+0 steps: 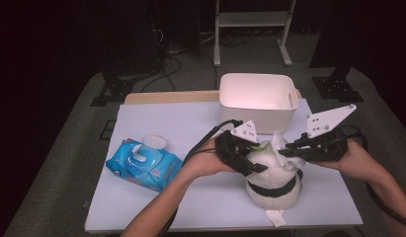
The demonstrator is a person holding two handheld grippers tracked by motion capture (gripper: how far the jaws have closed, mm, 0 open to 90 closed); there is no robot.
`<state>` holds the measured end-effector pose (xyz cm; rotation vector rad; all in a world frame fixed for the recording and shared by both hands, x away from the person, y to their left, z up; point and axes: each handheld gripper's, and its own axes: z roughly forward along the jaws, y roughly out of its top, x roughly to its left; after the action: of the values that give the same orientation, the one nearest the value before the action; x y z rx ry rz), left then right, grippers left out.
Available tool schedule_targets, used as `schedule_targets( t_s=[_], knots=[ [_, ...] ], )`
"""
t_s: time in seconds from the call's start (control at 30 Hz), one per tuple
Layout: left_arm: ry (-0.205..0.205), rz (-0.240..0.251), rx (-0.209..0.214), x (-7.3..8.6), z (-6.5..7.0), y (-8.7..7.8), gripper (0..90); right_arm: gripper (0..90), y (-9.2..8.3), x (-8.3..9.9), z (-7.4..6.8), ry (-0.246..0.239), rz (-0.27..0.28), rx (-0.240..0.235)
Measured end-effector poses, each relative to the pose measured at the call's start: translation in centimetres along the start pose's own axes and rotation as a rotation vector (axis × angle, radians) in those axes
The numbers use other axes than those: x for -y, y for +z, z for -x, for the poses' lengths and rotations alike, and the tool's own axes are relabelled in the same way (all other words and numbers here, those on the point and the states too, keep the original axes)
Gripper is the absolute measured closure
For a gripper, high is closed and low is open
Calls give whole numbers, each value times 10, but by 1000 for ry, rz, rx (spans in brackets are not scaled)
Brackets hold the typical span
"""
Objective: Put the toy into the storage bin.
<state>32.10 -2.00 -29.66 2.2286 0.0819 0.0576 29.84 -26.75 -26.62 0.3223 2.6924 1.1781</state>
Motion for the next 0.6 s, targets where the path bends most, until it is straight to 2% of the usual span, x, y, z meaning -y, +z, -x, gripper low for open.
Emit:
schedule_targets(
  t_s=[0.1, 0.2, 0.33, 0.37, 0.47, 0.57, 0.6],
  knots=[
    [-8, -30, -14, 6, -1, 2, 223, 850, -3, 5, 0, 3, -16, 11],
    [-36, -61, 11, 16, -5, 11, 190, 851, -10, 14, 2, 29, -17, 15],
    [-61, -32, 59, 25, -8, 28, 155, 851, -14, 25, 1, 60, 4, -1],
    [-59, -17, 66, 25, -8, 29, 164, 851, -14, 26, 0, 59, 10, -1],
    [-61, 6, 61, 23, -10, 24, 310, 850, -16, 30, 1, 68, 38, -1],
    [-47, 3, 30, 18, -10, 15, 343, 849, -17, 28, 2, 74, 93, -13],
    [-53, 8, 21, 18, -11, 11, 343, 849, -17, 27, 3, 72, 94, -8]
  ],
)
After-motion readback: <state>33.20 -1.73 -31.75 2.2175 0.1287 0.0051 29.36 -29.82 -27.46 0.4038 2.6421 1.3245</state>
